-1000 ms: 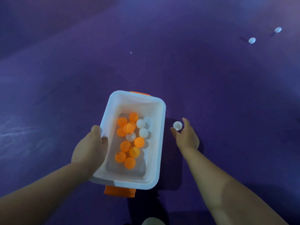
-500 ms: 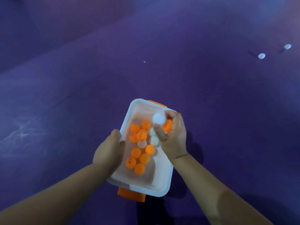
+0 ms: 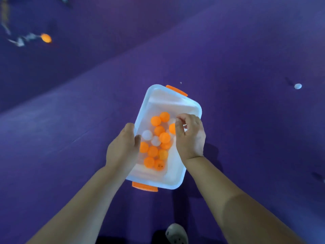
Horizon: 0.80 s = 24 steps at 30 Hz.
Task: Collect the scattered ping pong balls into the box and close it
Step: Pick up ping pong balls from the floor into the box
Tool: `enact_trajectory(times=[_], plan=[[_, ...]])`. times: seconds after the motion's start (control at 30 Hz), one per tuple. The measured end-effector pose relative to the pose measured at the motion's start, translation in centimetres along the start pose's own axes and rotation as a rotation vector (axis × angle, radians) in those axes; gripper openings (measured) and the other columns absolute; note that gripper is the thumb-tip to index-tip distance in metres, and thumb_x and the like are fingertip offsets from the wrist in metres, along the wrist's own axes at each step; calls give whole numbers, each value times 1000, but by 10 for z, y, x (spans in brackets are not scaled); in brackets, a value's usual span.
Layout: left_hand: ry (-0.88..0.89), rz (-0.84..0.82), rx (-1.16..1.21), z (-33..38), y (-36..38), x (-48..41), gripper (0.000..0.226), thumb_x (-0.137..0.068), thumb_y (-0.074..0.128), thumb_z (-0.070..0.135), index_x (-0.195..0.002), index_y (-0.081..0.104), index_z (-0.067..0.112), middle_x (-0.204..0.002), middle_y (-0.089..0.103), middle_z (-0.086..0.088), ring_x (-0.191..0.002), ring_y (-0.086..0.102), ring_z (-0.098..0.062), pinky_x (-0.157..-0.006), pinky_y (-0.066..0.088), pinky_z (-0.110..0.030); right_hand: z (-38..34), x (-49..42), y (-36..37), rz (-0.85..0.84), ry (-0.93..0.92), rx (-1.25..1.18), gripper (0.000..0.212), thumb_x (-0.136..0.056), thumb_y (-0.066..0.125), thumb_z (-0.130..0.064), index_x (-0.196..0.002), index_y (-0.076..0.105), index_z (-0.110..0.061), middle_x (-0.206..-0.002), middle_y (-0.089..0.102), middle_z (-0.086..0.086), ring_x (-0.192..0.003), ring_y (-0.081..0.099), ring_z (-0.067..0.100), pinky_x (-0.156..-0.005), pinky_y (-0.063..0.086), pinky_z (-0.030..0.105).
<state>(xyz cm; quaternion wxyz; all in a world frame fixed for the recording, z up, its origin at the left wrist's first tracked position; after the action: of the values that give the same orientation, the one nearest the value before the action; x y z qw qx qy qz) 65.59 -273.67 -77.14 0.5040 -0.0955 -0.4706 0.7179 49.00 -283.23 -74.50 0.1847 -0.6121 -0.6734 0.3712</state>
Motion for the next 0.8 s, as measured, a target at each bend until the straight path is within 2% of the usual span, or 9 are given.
enact_trajectory(times=[0.13, 0.27, 0.33, 0.4, 0.47, 0.53, 0.63, 0.8], plan=[[-137, 38, 85, 8, -98, 39, 10, -96, 41, 23, -91, 37, 16, -74, 50, 1, -65, 51, -25, -51, 31, -32, -100, -3, -46, -97, 20, -36, 15, -92, 54, -20, -90, 69, -15, -85, 66, -7, -80, 59, 15, -66, 49, 28], [-261, 78, 151, 18, -208, 95, 11, -95, 42, 22, -88, 38, 15, -73, 52, 0, -62, 51, -20, -50, 32, -31, -216, -6, -97, -308, -35, -8, 14, -93, 55, -23, -90, 68, -19, -80, 66, -7, -75, 58, 13, -62, 51, 31], [-320, 95, 183, 21, -266, 126, 11, -95, 41, 22, -87, 38, 15, -72, 51, 1, -61, 52, -18, -51, 34, -31, -280, -8, -122, -417, -45, -2, 13, -94, 55, -23, -92, 67, -21, -81, 63, -12, -75, 57, 9, -64, 50, 27], [-373, 111, 198, 23, -324, 158, 12, -95, 40, 22, -87, 39, 14, -73, 52, -2, -62, 53, -21, -52, 36, -32, -344, -8, -146, -517, -42, 22, 15, -96, 51, -26, -95, 66, -24, -82, 59, -18, -76, 56, 5, -63, 44, 15], [-424, 109, 202, 22, -375, 189, 13, -95, 39, 21, -85, 36, 13, -72, 51, -4, -60, 51, -22, -50, 33, -31, -403, -4, -165, -605, -38, 55, 17, -97, 47, -28, -98, 65, -25, -84, 58, -18, -77, 55, 4, -60, 39, 10], [-458, 113, 199, 16, -419, 217, 15, -95, 38, 20, -83, 33, 15, -71, 49, -4, -59, 49, -23, -48, 31, -30, -455, 4, -179, -679, -51, 76, 19, -97, 46, -28, -100, 64, -25, -88, 62, -14, -81, 56, 6, -62, 43, 15], [-485, 149, 204, -3, -473, 245, 15, -95, 40, 20, -83, 34, 14, -72, 50, -3, -65, 53, -28, -53, 35, -32, -514, 12, -189, -731, -85, 84, 18, -96, 45, -28, -97, 63, -24, -92, 67, -10, -82, 60, 10, -70, 54, 30], [-558, 244, 241, -33, -536, 265, 9, -95, 41, 20, -89, 38, 13, -79, 51, -2, -66, 50, -25, -56, 37, -33, -565, 13, -178, -805, -76, 43, 15, -95, 47, -25, -92, 63, -25, -87, 66, -11, -80, 61, 8, -70, 54, 33]])
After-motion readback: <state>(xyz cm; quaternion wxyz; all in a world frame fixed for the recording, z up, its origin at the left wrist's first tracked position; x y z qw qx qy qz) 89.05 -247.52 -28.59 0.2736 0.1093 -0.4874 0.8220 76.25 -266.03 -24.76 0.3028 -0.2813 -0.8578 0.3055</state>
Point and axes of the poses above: each hand's wrist, its own x-axis away from the middle knuckle, its own y-axis out of the palm, z = x × y, the point moved 6 cm from there along -x, towards the middle knuckle
